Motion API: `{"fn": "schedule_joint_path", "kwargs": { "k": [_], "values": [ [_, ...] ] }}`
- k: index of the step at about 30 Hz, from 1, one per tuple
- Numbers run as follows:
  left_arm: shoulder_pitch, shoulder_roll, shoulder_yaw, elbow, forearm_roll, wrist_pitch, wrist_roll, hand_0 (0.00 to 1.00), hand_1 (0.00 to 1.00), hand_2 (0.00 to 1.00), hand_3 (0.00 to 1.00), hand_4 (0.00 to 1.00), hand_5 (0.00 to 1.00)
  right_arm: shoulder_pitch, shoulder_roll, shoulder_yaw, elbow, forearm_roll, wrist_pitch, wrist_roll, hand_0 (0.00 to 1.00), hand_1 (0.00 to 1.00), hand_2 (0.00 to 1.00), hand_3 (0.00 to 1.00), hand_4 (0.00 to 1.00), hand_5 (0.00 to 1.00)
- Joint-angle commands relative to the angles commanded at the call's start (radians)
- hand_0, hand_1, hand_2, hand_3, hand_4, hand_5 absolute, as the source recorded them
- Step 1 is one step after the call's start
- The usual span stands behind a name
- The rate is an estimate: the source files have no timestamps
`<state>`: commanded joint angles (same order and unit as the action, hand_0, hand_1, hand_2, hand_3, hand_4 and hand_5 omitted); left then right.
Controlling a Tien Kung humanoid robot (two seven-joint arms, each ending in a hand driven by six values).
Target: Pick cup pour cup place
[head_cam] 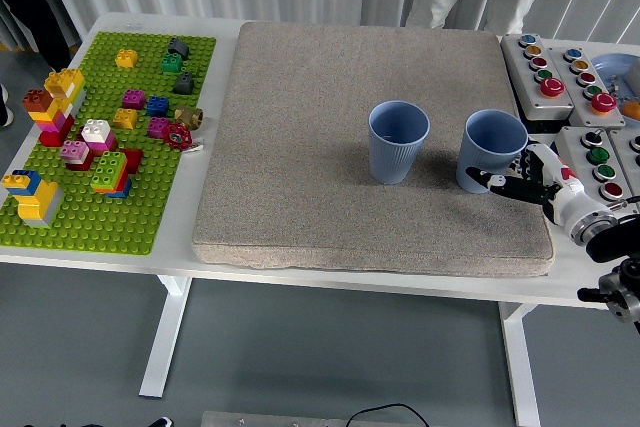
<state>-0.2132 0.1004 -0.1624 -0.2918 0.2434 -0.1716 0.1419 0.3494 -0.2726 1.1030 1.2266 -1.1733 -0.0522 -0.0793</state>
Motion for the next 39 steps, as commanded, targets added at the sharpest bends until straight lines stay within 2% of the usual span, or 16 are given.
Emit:
{"fn": "schedule_joint_path", "kwargs": {
  "k": [19,20,31,32,37,38,39],
  "values": [
    [0.001,0.002,-0.003,-0.001,0.008,0.0,0.001,0.799,0.851,0.869,0.793,0.499,0.998,0.045,0.025,-0.032,-0.04,0.015,-0.011,0.005,0.969,0.909,0.991,0.966,0.879,0.475],
    [0.002,0.002,-0.004,-0.001,0.008,0.0,0.001,0.798,0.852,0.869,0.793,0.499,0.998,0.045,0.026,-0.032,-0.041,0.016,-0.013,0.006,0.969,0.897,0.955,0.936,0.871,0.453],
    [0.0,0.002,-0.004,-0.001,0.009,0.0,0.001,0.799,0.851,0.869,0.794,0.499,0.998,0.042,0.026,-0.032,-0.046,0.037,-0.051,0.023,0.956,0.883,0.931,0.898,0.867,0.447],
    [0.0,0.002,-0.004,-0.001,0.009,0.0,0.001,0.8,0.851,0.87,0.794,0.5,0.998,0.043,0.027,-0.033,-0.046,0.037,-0.051,0.024,0.932,0.836,0.846,0.833,0.858,0.434],
    [-0.001,0.002,-0.003,-0.001,0.008,0.001,0.001,0.8,0.851,0.87,0.794,0.5,0.998,0.044,0.027,-0.039,-0.046,0.036,-0.054,0.024,0.932,0.836,0.846,0.833,0.858,0.434],
    [-0.001,0.002,-0.003,-0.001,0.007,0.001,0.001,0.799,0.851,0.869,0.794,0.499,0.998,0.044,0.027,-0.039,-0.046,0.036,-0.054,0.024,0.923,0.821,0.822,0.819,0.817,0.354],
    [-0.001,0.002,-0.003,-0.001,0.007,0.001,0.0,0.799,0.851,0.869,0.794,0.499,0.998,0.044,0.027,-0.04,-0.046,0.036,-0.054,0.024,0.923,0.821,0.822,0.819,0.817,0.354]
  ]
}}
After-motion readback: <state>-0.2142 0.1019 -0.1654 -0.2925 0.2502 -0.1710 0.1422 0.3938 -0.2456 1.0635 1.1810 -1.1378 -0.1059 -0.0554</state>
